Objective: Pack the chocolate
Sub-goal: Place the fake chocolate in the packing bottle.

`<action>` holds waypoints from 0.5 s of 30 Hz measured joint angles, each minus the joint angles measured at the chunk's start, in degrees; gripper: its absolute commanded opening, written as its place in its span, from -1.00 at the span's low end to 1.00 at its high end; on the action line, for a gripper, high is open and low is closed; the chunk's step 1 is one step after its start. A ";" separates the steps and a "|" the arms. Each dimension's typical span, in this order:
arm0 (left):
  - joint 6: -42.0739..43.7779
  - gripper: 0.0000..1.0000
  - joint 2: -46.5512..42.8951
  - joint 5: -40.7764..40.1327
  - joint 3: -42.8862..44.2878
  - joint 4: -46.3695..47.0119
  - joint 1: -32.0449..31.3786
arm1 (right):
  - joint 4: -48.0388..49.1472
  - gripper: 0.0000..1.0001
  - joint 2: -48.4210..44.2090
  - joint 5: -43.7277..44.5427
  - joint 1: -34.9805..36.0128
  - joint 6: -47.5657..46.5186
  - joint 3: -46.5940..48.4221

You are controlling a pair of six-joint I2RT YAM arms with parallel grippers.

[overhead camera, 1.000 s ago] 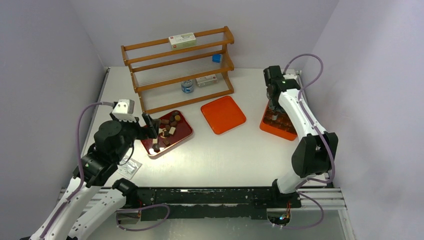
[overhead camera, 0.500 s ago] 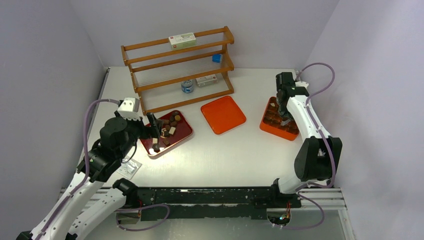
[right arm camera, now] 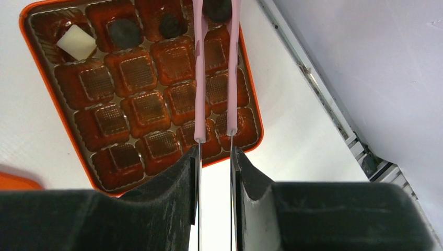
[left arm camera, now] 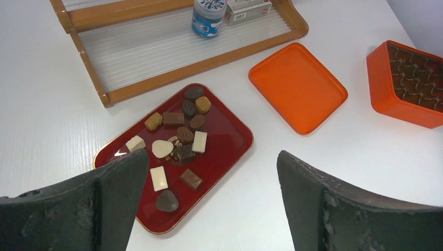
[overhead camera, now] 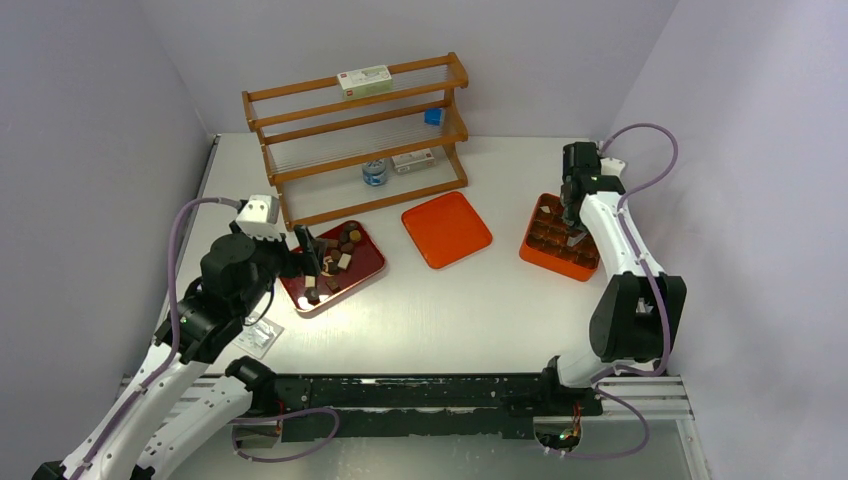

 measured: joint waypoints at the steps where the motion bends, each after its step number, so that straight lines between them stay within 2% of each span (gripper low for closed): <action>1: 0.00 0.95 0.00 -0.02 0.00 0.00 0.00 | 0.20 -0.49 0.22 0.02 -0.37 -0.04 0.00; 15: -0.02 0.95 -0.63 -0.07 0.00 0.00 0.00 | 2.36 -0.29 2.89 -0.04 -0.76 -1.55 0.00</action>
